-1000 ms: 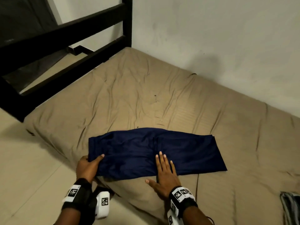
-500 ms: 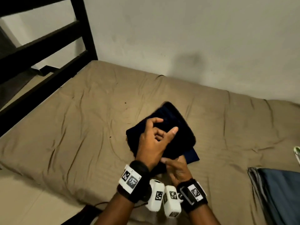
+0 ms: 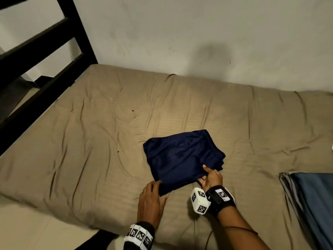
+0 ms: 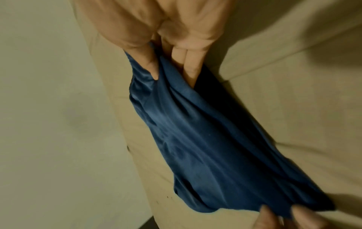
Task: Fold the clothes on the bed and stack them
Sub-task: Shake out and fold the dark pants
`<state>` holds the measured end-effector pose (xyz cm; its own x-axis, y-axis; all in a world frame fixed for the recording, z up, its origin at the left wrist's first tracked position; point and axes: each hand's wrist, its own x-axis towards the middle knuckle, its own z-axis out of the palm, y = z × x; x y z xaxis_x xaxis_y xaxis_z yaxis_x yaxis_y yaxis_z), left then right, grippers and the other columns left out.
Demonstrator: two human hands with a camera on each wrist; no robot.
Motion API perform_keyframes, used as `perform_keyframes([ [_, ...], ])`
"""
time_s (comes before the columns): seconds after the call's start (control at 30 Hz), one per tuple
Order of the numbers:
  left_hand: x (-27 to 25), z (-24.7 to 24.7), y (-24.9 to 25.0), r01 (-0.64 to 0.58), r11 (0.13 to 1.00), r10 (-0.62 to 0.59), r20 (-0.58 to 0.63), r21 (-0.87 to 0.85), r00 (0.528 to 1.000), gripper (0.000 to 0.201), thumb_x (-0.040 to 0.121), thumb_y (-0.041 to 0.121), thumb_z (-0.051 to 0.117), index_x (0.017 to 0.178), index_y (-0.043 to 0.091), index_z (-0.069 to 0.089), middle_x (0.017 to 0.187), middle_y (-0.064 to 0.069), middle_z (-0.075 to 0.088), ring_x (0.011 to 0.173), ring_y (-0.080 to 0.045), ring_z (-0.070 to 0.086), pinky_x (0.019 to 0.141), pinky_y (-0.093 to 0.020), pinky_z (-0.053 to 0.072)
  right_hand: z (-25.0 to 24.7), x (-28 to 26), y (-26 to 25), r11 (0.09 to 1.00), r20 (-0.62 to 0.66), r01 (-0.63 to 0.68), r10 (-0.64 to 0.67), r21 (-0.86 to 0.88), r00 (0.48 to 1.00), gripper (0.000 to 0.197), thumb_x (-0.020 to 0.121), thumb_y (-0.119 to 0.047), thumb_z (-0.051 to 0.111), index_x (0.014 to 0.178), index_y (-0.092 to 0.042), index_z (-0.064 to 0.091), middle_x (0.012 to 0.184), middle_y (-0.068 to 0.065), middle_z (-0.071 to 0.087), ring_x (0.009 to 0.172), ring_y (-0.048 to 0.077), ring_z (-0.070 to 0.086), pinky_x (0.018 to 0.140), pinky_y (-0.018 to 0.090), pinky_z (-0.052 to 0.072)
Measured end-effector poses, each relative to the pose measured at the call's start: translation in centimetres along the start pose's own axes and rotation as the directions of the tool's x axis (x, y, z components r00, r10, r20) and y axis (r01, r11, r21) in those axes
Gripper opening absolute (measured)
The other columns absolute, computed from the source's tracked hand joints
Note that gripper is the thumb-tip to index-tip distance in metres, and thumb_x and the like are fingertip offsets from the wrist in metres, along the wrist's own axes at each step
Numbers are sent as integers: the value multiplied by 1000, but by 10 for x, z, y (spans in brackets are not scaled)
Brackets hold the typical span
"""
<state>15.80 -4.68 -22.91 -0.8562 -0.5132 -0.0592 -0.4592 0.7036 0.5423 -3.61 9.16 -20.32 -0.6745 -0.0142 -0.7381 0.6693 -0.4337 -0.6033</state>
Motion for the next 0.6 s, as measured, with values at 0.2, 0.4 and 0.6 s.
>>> perform_keyframes([
  [0.2, 31, -42, 9, 215, 947, -243, -96, -237, 965, 22, 80, 23, 69, 100, 29, 62, 88, 13, 68, 76, -11, 61, 68, -27, 46, -17, -10, 17, 985, -99, 93, -108, -149, 989, 6, 95, -5, 64, 99, -7, 59, 104, 20, 69, 77, 33, 67, 59, 39, 61],
  [0.4, 122, -68, -40, 301, 820, -371, -52, -486, 927, 19, 90, 25, 70, 109, 28, 67, 70, 6, 72, 67, -16, 72, 75, -42, 62, -11, -73, 78, 426, 145, 448, -578, -786, 803, 36, 78, -11, 79, 81, -28, 48, 76, 3, 60, 68, 21, 58, 63, 32, 42],
  [0.6, 181, -62, -49, 235, 923, -222, 76, -304, 972, 53, 76, 46, 86, 120, 22, 73, 100, 0, 77, 87, -16, 69, 82, -24, 52, 44, -101, 162, -282, 572, 502, -293, -817, 766, 71, 47, -21, 90, 113, -7, 69, 124, 21, 58, 66, 29, 62, 43, 31, 50],
])
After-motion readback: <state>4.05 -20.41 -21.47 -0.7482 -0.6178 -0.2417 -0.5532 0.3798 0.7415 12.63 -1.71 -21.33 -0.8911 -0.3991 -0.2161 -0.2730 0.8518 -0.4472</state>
